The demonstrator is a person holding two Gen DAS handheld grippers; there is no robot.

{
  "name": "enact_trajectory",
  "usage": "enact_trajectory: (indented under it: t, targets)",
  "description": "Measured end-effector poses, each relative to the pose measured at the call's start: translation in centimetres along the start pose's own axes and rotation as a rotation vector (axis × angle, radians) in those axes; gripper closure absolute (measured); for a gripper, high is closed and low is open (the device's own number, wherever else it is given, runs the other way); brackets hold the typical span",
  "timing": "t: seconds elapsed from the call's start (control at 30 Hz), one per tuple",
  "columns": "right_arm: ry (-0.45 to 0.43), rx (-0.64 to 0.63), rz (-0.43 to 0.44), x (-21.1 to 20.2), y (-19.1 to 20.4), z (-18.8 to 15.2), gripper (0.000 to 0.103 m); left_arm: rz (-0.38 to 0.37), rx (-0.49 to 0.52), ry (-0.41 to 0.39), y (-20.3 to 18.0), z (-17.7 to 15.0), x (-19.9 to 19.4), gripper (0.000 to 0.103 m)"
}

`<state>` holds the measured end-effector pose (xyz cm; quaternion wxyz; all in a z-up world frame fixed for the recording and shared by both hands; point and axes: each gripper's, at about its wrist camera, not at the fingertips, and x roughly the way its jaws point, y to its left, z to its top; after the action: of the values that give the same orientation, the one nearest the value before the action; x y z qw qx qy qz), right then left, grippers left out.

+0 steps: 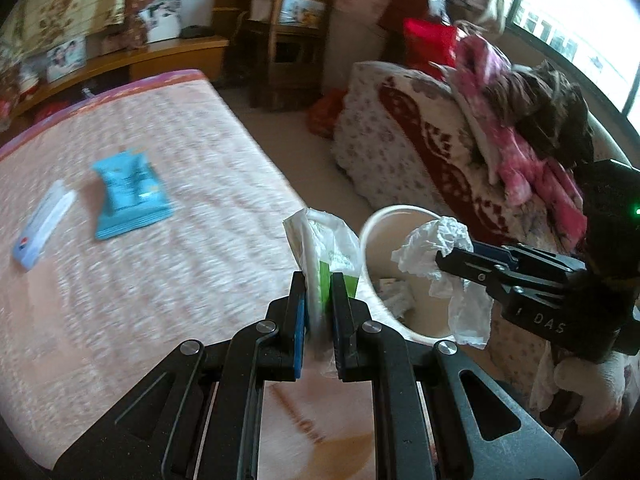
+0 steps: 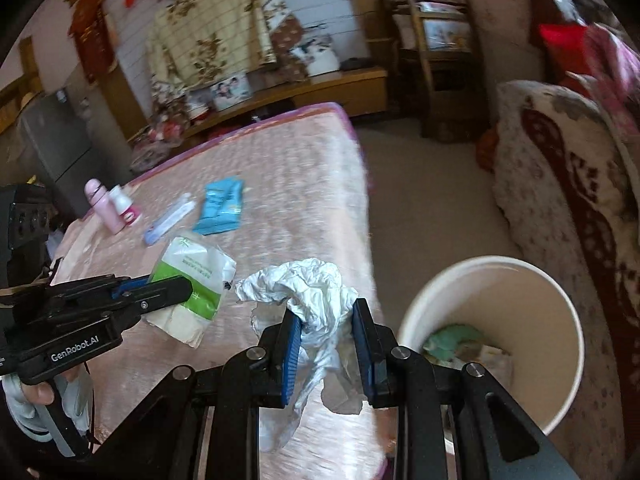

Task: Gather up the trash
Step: 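Lift both held items and carry them over the white bucket, then open both tools to drop the tissue pack and tissues into the bucket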

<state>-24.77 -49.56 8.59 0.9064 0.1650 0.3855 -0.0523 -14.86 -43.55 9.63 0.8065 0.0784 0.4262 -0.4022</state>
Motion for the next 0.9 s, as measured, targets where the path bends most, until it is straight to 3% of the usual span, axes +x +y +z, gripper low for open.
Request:
enact_trajectory:
  t: [0.33, 0.8, 0.87, 0.9]
  targets:
    - [0.001, 0.100, -0.081, -1.2, -6.7, -1.7, 0.079, -0.070, 0.060, 0.049, -5.9, 1.9, 5.2, 0.094]
    - [0.008, 0.250, -0.177, -1.0, -13.7, -3.2, 0.079, -0.178, 0.025, 0.126, -9.2, 2.2, 11.2, 0.092]
    - [0.018, 0.258, -0.192, -0.6, -14.4, -3.2, 0.070, -0.183, 0.021, 0.146, -9.4, 2.2, 12.1, 0.084]
    - [0.022, 0.261, -0.208, -0.5, -14.6, -3.3, 0.057, -0.189, 0.020, 0.153, -9.4, 2.1, 12.4, 0.070]
